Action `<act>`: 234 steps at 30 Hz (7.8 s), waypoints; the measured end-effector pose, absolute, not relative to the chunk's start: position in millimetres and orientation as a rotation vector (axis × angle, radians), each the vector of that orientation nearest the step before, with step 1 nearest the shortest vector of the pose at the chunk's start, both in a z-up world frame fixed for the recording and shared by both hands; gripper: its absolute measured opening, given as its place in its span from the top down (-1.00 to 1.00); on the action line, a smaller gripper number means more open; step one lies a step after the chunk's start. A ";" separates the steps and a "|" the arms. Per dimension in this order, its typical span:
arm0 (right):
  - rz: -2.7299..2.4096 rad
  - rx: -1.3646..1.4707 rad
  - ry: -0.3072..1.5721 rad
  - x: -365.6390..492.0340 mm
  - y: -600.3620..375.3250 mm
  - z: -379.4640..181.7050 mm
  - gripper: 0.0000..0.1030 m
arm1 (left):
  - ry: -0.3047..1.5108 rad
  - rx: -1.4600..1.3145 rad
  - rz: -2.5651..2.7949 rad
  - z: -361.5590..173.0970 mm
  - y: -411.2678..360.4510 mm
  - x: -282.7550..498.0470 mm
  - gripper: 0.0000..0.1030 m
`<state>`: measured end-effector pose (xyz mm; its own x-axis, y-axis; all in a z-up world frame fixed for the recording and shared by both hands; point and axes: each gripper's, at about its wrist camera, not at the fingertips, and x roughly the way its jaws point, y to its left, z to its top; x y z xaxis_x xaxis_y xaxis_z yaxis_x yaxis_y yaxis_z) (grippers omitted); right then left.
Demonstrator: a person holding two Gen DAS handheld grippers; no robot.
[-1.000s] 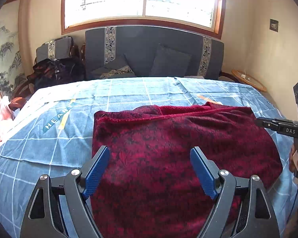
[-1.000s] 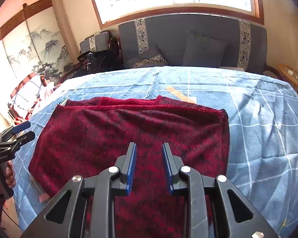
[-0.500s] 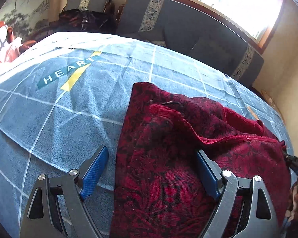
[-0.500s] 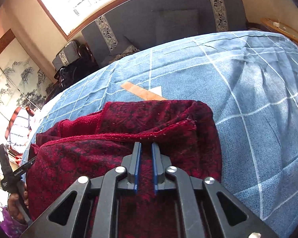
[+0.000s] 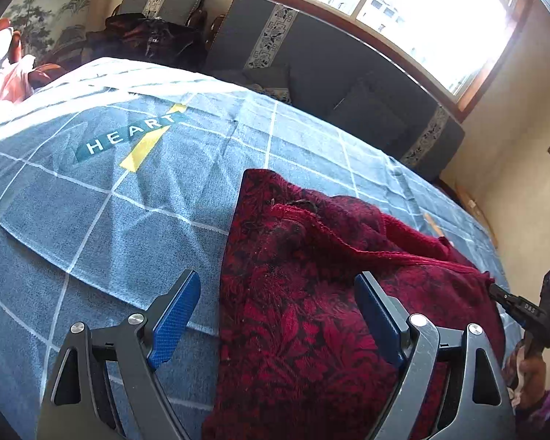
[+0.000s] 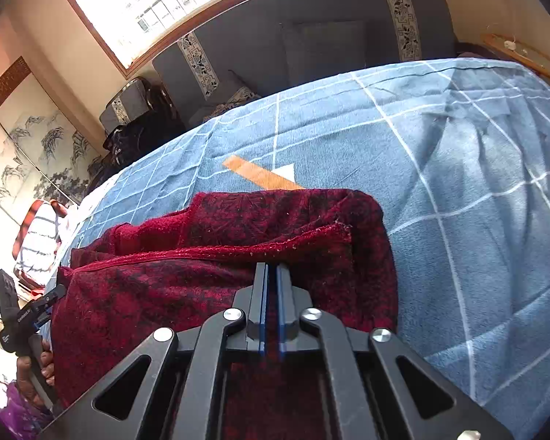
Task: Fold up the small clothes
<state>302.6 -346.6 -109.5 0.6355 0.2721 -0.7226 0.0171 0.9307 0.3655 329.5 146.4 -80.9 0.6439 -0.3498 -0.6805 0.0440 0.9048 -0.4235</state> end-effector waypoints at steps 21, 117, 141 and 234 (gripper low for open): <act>0.509 0.089 0.742 81.6 -205.0 -99.4 -0.34 | 1.069 -0.253 -0.694 -104.4 153.4 309.3 -0.68; 0.493 1.044 0.754 231.5 -384.8 -141.2 0.74 | 1.198 -0.881 -0.922 6.0 -145.3 333.8 -0.71; 0.466 0.919 0.739 166.1 -385.9 -98.0 0.07 | 0.865 -0.486 -0.955 -67.8 -79.3 210.0 -0.76; 0.316 0.613 0.764 174.3 -394.2 -105.3 0.68 | 0.691 -0.624 -0.852 -107.9 -46.9 206.3 -0.88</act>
